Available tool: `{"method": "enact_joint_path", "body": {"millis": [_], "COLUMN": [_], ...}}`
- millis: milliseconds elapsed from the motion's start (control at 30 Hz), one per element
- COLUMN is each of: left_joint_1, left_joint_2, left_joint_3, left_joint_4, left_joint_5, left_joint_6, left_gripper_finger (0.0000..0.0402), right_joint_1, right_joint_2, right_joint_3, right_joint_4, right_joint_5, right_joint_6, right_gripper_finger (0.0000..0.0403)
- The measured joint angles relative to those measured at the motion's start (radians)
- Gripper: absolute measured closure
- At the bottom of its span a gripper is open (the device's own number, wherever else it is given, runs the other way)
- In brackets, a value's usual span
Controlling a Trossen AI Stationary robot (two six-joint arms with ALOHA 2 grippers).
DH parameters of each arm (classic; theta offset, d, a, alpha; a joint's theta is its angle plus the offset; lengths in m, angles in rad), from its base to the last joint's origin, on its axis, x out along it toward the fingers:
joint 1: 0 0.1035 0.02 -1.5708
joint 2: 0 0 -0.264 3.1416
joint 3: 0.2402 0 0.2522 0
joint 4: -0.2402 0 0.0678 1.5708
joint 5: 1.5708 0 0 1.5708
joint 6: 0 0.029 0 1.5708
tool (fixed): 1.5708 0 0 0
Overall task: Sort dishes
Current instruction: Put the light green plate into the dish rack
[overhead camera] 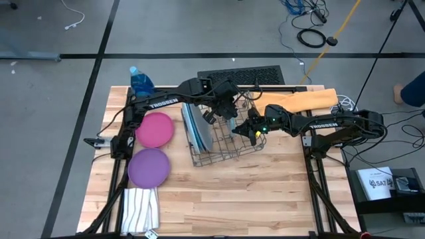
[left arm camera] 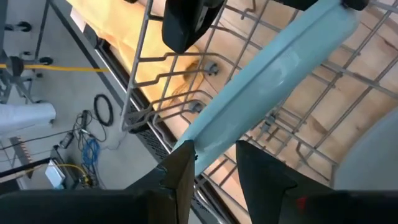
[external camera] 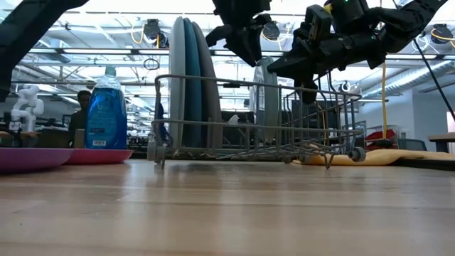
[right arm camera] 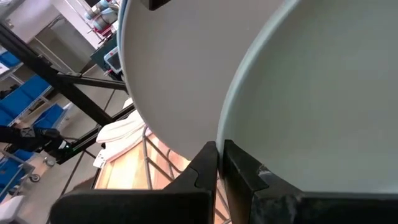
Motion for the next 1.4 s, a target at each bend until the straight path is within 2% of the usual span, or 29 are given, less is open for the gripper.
{"method": "enact_joint_path", "body": {"millis": [633, 967, 1200, 1400], "left_joint_1": [-0.005, -0.043, -0.068, -0.079], "left_joint_2": [0.003, 0.004, 0.004, 0.003], "left_joint_3": [0.000, 0.009, 0.011, 0.008], "left_joint_4": [-0.012, 0.007, 0.065, 0.029], "left_joint_5": [0.055, 0.000, 0.004, 0.035], "left_joint_6": [-0.032, -0.021, 0.002, -0.004], "left_gripper_finger": [0.0283, 0.0283, 0.0283, 0.0283], "right_joint_1": [0.001, 0.000, 0.000, 0.000], "right_joint_2": [0.001, 0.000, 0.000, 0.000], "right_joint_3": [0.000, 0.000, 0.000, 0.000], "right_joint_4": [-0.006, -0.027, -0.032, -0.033], "right_joint_5": [-0.029, -0.055, -0.055, -0.058], "right_joint_6": [-0.002, -0.006, -0.007, -0.007], "right_gripper_finger": [0.0394, 0.0394, 0.0394, 0.0394]}}
